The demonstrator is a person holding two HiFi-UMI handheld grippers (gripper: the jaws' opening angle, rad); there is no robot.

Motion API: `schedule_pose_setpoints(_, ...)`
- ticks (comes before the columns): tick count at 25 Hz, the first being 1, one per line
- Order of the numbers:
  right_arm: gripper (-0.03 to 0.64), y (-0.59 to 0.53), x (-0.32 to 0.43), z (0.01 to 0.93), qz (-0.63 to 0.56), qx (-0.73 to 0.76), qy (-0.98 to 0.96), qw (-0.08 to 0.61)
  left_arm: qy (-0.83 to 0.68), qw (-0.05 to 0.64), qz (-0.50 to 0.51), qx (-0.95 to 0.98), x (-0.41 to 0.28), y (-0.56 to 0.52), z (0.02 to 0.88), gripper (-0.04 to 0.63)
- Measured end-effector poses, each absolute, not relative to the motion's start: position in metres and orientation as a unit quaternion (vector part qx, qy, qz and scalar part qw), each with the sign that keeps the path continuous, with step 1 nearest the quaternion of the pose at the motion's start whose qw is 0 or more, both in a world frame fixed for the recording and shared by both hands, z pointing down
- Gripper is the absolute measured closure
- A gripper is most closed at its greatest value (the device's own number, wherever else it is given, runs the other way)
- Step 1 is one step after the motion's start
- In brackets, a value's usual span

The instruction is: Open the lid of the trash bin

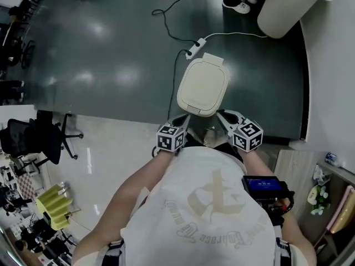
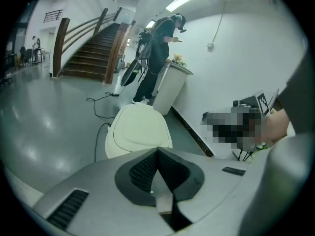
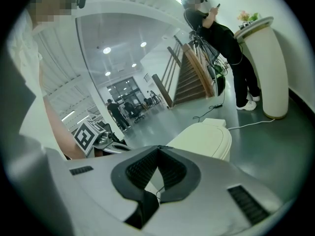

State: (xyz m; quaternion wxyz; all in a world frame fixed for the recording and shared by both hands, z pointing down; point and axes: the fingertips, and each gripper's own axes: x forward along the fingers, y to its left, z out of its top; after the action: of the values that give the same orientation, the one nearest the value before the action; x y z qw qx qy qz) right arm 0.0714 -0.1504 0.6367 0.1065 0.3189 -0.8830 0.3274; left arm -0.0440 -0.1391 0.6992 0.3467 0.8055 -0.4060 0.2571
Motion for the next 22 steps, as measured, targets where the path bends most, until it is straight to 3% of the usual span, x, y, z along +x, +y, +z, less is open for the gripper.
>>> schedule_pose_setpoints(22,0.612,-0.156,0.080,0.669,0.361,0.331,-0.865,0.111,-0.365,0.375,0.362,0.772,-0.034,-0.157,0.772,0.581)
